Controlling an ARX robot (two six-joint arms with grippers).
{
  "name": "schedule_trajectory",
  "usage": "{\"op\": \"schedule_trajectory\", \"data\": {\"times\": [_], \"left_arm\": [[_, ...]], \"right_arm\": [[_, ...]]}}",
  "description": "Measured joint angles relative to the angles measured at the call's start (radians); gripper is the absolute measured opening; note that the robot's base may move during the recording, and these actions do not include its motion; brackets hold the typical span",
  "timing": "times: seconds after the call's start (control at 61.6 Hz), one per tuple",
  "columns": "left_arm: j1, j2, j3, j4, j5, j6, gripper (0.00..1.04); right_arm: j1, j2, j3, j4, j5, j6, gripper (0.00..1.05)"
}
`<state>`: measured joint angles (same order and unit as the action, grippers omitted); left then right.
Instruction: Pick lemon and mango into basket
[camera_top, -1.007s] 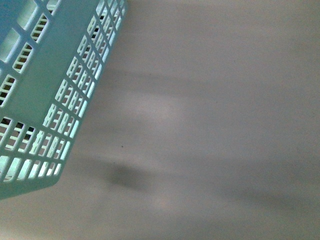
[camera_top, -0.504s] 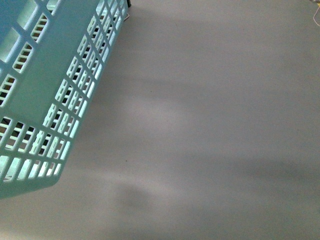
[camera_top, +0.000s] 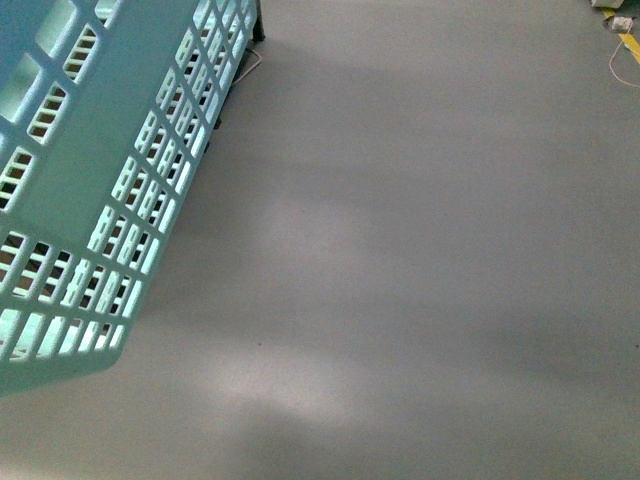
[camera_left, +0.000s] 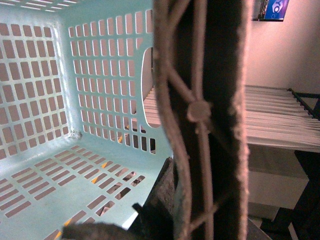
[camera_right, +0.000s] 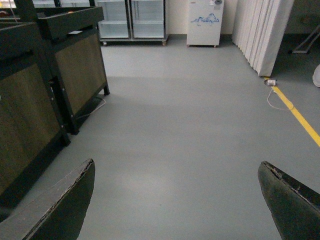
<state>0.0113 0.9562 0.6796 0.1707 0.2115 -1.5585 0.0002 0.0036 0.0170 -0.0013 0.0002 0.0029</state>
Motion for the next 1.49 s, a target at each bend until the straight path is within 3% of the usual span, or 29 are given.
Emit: {"op": "schedule_trajectory", "data": {"times": [1.495], "left_arm": [[0.000,0.000,0.001,0.000,0.000,-0.002,0.06]], "right_arm": [[0.000,0.000,0.000,0.000,0.002,0.000,0.96]]}}
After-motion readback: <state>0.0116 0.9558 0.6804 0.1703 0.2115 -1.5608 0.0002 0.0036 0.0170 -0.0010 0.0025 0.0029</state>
